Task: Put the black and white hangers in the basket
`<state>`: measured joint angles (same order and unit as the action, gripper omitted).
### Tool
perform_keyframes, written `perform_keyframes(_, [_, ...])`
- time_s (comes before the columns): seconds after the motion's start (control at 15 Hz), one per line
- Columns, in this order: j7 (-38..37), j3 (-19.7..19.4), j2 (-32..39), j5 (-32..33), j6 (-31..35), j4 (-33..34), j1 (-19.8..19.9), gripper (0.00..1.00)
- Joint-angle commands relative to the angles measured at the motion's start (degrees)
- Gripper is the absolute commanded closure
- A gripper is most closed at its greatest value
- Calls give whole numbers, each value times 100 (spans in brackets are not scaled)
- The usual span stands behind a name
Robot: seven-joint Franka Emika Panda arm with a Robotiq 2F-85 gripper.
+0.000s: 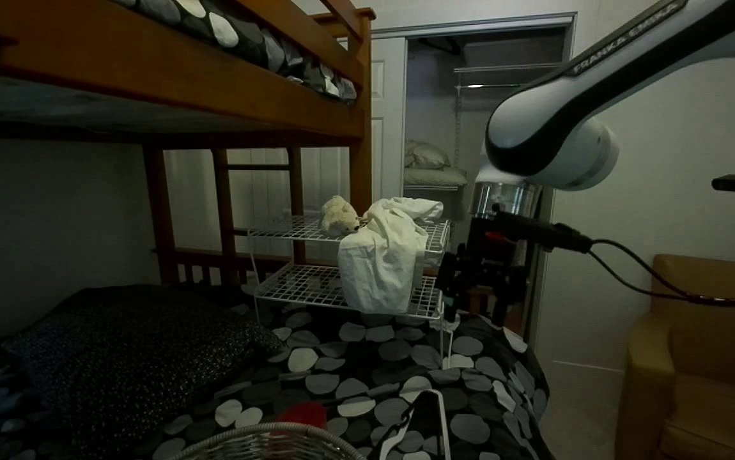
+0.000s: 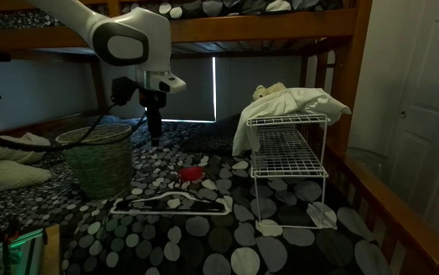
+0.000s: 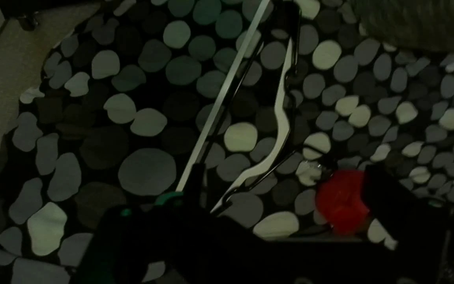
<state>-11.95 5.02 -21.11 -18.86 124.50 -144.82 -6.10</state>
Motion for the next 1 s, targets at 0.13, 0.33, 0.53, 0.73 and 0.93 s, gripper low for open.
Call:
perform_keyframes(0.13, [-1319, 197, 2155, -26, 2317, 287, 178, 0])
perform_keyframes(0.33, [-2561, 195, 3321, 293, 2934, 766, -11, 0])
perform_keyframes(0.53, [-2570, 106, 3320, 153, 2839, 718, -136, 0])
perform_keyframes(0.73, [-2891, 78, 4028, 129, 2835, 1186, -254, 0])
perform_keyframes(0.93, [-3193, -28, 4516, 171, 3227, 1525, -405, 0])
